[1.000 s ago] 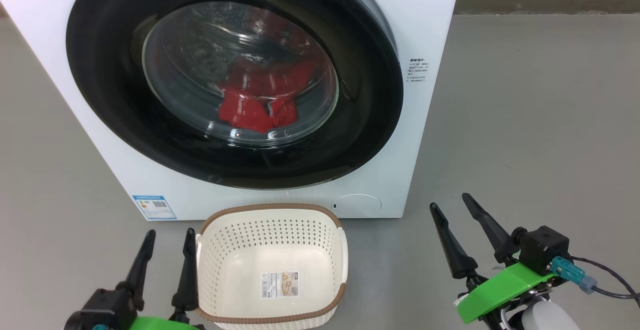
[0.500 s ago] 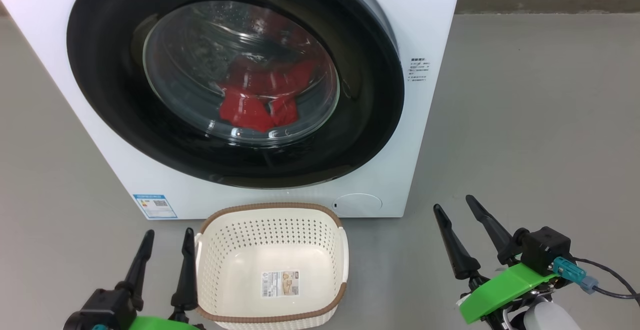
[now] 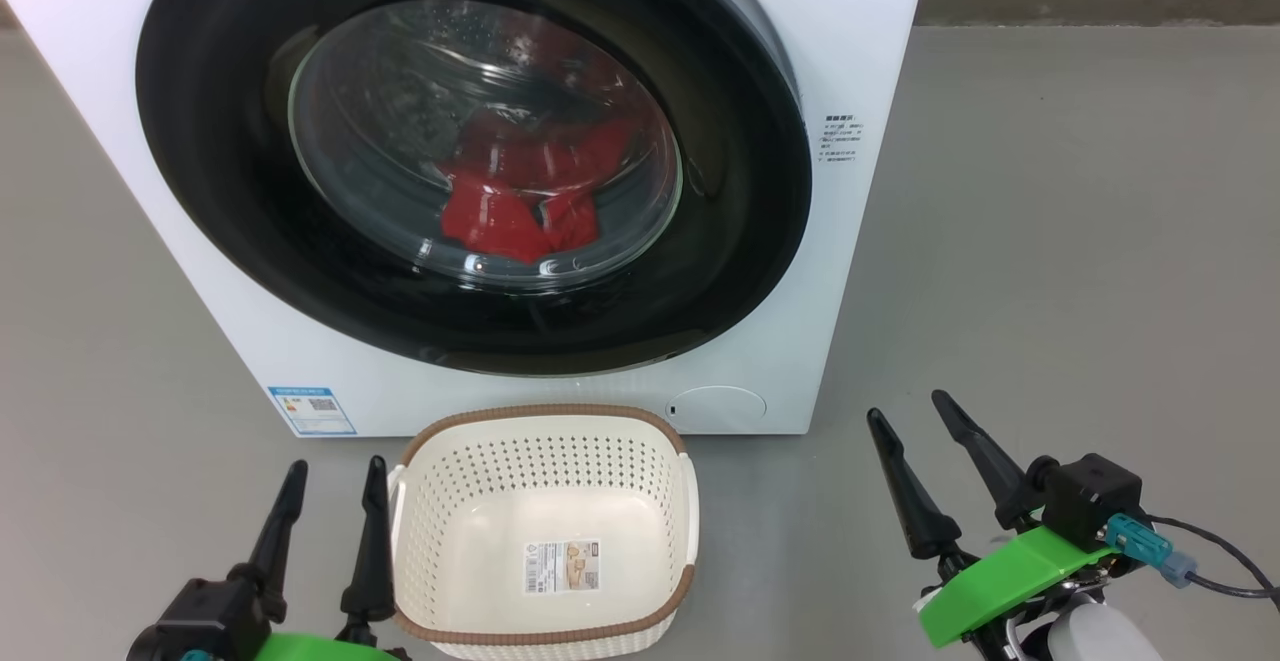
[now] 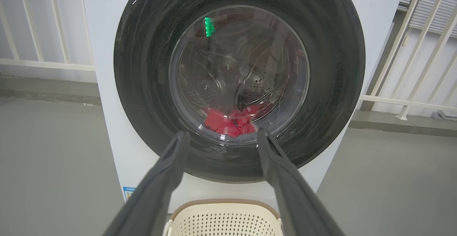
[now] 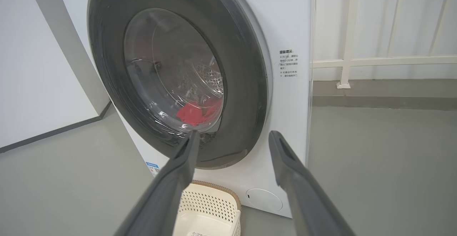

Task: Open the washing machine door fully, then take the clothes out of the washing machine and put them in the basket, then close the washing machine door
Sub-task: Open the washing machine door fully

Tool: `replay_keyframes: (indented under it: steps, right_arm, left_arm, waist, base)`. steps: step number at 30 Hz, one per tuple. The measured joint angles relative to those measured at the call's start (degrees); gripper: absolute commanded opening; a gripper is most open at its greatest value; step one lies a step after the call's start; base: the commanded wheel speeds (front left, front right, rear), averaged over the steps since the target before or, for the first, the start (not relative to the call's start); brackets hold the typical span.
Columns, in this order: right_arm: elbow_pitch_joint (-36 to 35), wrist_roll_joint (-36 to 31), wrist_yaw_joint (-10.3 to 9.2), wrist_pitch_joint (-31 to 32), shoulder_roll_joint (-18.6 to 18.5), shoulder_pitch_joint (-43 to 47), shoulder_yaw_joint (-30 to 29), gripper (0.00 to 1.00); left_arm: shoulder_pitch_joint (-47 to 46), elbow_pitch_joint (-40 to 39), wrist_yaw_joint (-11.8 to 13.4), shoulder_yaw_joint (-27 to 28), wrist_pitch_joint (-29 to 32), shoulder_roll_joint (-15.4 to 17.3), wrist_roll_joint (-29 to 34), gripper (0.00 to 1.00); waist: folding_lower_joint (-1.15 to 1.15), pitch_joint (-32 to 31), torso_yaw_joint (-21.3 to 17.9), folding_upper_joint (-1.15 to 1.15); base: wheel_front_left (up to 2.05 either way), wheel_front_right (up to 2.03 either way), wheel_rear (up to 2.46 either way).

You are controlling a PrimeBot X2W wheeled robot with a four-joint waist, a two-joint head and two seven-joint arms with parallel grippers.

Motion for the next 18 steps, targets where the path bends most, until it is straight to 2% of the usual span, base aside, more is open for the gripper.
replay_keyframes:
  steps: [18]
  right_arm:
    - [-0.07,1.12,0.0,0.0,-0.38,-2.82,-1.43,1.0]
  left_arm:
    - [-0.2,-0.27,0.0,-0.2,0.0,0.0,-0.96,1.0]
  waist:
    - [0.0,1.3,0.36,0.0]
  base:
    - [0.0,0.0,0.0]
